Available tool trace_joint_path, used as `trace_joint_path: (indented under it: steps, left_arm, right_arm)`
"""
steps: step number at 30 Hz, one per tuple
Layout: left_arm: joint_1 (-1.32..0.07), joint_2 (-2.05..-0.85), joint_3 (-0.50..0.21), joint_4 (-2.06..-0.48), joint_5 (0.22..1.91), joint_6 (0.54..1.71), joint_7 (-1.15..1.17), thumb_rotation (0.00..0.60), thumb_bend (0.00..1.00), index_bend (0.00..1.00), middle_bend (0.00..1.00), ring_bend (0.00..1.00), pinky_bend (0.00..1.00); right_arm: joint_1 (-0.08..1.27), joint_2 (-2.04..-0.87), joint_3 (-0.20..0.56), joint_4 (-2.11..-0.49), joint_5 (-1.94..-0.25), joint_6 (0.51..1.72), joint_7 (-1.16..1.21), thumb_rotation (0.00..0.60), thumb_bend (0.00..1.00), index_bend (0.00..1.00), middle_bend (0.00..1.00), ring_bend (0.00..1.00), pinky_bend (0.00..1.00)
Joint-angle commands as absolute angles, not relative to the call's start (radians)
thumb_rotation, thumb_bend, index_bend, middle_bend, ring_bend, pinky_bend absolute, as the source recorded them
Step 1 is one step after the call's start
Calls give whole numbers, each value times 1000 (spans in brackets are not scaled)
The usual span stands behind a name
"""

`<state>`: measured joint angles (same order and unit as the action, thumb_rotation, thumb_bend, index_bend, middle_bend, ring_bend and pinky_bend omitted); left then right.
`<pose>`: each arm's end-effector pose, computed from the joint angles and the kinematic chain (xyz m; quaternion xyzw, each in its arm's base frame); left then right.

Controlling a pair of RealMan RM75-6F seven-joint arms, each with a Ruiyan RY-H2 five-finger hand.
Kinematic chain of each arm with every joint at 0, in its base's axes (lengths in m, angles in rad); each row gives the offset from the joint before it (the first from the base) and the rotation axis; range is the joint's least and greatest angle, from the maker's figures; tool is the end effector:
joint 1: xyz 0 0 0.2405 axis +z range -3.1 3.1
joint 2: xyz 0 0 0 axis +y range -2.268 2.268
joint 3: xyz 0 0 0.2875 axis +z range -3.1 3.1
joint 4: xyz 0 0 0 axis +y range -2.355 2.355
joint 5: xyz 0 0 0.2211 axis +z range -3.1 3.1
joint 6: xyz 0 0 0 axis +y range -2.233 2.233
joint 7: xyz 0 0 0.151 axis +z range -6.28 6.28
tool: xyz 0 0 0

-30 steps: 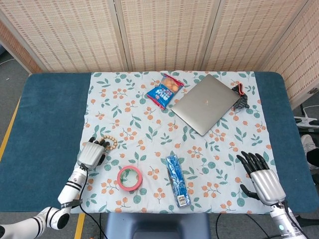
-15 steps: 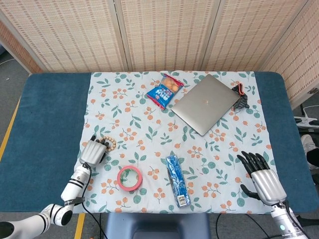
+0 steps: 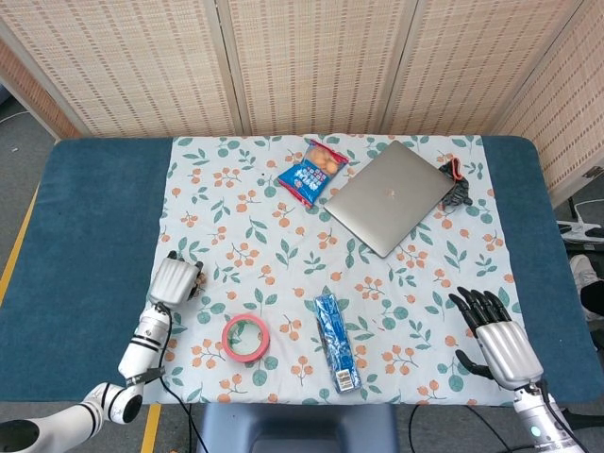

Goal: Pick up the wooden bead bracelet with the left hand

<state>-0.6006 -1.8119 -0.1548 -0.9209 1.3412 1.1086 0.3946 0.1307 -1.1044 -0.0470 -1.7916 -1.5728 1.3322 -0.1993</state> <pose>-0.2608 0.3757 -0.0584 -0.7348 -0.2400 -0.3040 0.5568 -0.3016 -0.1756 0.1147 0.6867 -0.4044 0.3330 0.5040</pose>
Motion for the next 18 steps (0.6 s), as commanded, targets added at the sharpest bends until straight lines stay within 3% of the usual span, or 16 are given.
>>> trace_joint_path:
  steps: [1, 3, 7, 15, 18]
  left_arm:
    - [-605, -1808, -176, -937, 1320, 1099, 373, 600, 562, 711, 806, 661, 433]
    - [-607, -1802, -195, -955, 1296, 1084, 360, 600, 578, 713, 809, 667, 441]
    - [-641, -1757, -357, -1044, 1040, 951, 391, 600, 621, 711, 816, 676, 467]
    - [-706, -1720, -436, -1081, 776, 914, 600, 600, 621, 704, 816, 677, 478]
    - [-742, -1695, -497, -1087, 556, 844, 668, 600, 621, 703, 819, 684, 512]
  right_arm:
    - [131, -1104, -47, -1792, -1573, 1332, -199, 600, 231, 0, 0, 0, 0]
    - [131, -1104, -47, -1792, -1573, 1332, -199, 600, 231, 0, 0, 0, 0]
    - [132, -1101, -44, -1790, -1569, 1332, -191, 600, 231, 0, 0, 0, 0]
    - [134, -1102, -45, -1789, -1568, 1326, -191, 600, 231, 0, 0, 0, 0]
    - [132, -1100, -44, -1790, -1567, 1331, -188, 600, 231, 0, 0, 0, 0]
